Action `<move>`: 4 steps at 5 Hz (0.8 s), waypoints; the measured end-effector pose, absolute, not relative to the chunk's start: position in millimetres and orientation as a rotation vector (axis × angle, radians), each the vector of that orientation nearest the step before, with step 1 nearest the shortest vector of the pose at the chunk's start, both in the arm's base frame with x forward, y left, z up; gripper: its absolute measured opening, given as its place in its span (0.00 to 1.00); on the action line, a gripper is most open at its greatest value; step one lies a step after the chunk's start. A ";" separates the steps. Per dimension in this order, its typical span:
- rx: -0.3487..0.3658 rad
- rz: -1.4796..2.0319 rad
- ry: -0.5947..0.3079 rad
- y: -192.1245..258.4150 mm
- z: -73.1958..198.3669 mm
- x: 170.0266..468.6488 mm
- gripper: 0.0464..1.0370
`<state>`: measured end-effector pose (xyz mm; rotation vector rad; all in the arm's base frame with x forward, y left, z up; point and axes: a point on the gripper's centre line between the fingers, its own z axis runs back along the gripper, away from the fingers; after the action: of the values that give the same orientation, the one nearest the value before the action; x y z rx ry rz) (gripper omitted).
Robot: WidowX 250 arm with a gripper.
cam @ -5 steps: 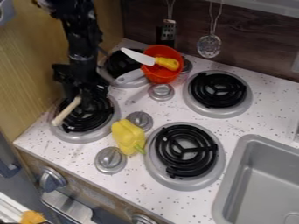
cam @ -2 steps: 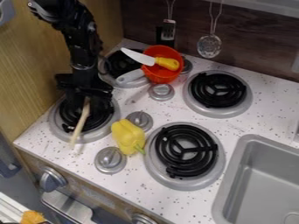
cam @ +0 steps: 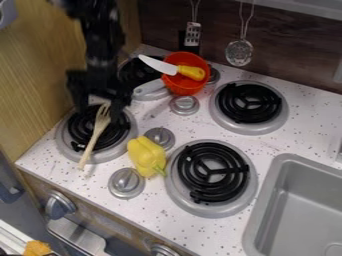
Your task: Moved the ladle to the lower left burner of the stove
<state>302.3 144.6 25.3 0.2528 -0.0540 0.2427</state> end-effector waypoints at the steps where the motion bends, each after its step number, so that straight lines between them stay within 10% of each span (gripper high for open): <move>1: 0.260 0.201 -0.028 138.6 42.8 302.2 0.96; 4: 0.031 0.073 -0.098 83.0 64.9 320.6 0.96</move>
<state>320.6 83.0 64.9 0.0314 -0.0984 0.0731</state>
